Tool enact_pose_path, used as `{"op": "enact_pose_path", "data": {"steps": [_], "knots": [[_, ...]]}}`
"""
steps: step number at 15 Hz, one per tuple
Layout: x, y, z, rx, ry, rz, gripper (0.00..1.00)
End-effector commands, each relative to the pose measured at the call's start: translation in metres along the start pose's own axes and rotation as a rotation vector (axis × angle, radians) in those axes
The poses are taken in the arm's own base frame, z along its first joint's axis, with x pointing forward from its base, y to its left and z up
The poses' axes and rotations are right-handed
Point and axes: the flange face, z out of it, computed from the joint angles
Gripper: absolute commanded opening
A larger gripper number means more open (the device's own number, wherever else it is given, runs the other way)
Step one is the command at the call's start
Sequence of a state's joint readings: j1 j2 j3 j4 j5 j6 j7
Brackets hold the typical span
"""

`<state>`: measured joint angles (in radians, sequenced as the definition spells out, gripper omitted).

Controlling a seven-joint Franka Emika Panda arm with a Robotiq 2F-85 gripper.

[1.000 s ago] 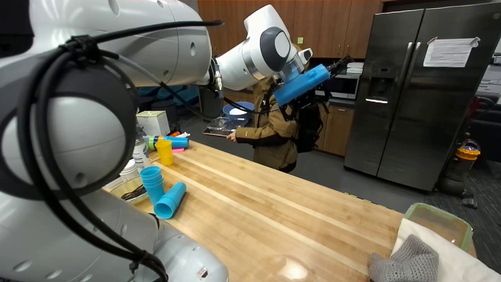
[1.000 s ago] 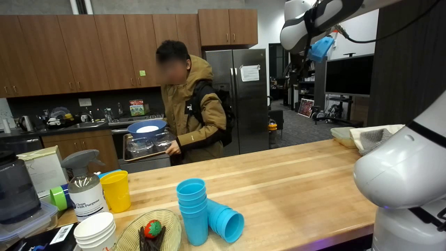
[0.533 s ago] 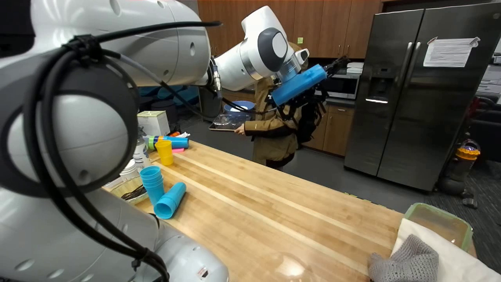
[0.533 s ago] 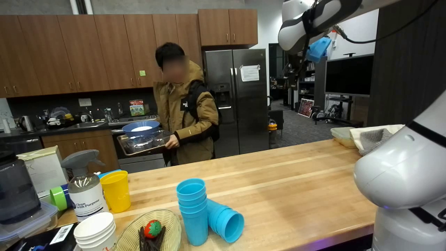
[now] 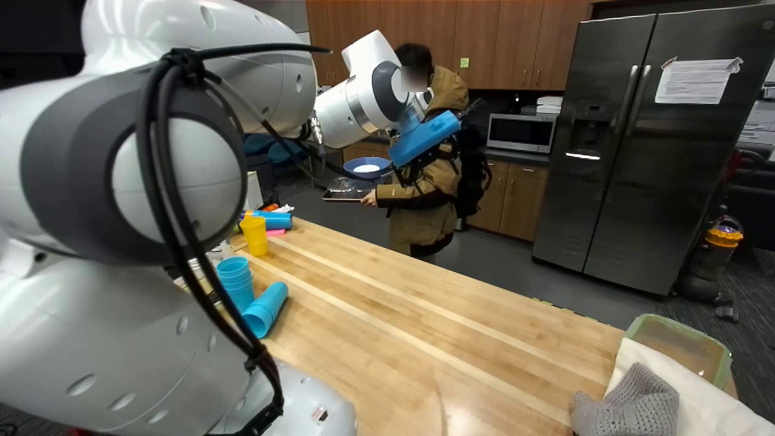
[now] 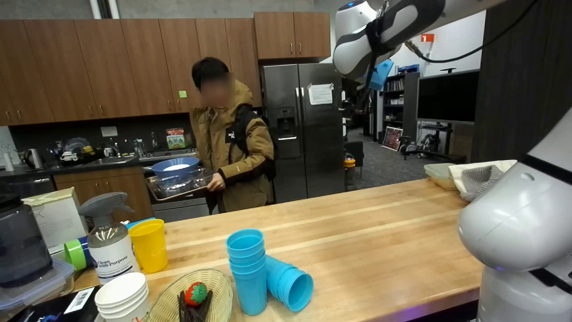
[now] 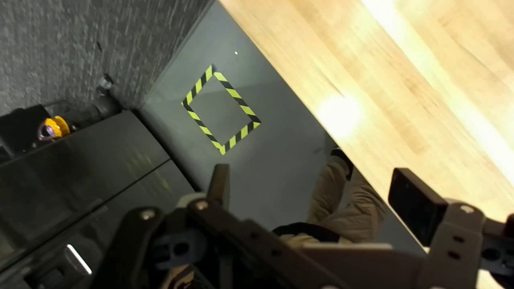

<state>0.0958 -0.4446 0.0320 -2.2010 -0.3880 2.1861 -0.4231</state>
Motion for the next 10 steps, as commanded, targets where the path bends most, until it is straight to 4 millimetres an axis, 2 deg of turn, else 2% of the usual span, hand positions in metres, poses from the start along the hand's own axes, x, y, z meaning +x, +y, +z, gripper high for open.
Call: {"op": "enact_pose_path", "data": {"steps": [1, 3, 5, 8, 10], "knots": [[0.046, -0.049, 0.013, 0.079, 0.057, -0.069, 1.00], [0.072, -0.083, 0.023, 0.133, 0.071, -0.127, 1.00], [0.090, -0.115, 0.037, 0.181, 0.058, -0.195, 1.00], [0.105, -0.150, 0.059, 0.228, 0.012, -0.272, 1.00], [0.109, -0.164, 0.074, 0.250, -0.016, -0.305, 1.00]]}}
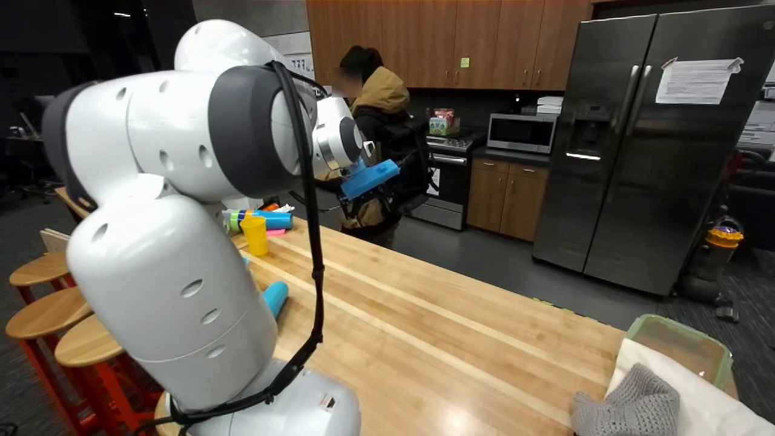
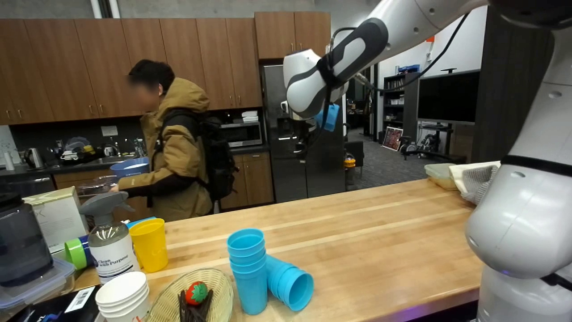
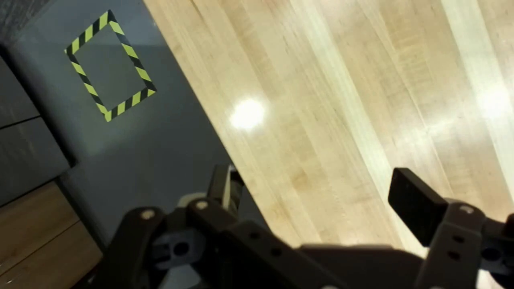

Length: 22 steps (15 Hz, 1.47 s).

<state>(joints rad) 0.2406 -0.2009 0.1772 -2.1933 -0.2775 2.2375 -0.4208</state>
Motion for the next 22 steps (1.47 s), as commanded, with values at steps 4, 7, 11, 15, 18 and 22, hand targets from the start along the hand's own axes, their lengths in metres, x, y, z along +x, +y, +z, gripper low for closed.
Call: {"op": "enact_pose_path", "data": {"steps": [4, 7, 11, 15, 18, 22], "knots": [[0.010, -0.012, 0.034, 0.052, -0.054, -0.041, 1.00], [0.011, -0.013, 0.048, 0.072, -0.075, -0.052, 1.00], [0.012, -0.012, 0.047, 0.072, -0.075, -0.052, 1.00], [0.012, -0.012, 0.046, 0.071, -0.075, -0.052, 1.00], [0.012, -0.012, 0.046, 0.071, -0.076, -0.052, 1.00], [0.012, -0.012, 0.046, 0.071, -0.076, -0.052, 1.00]]}}
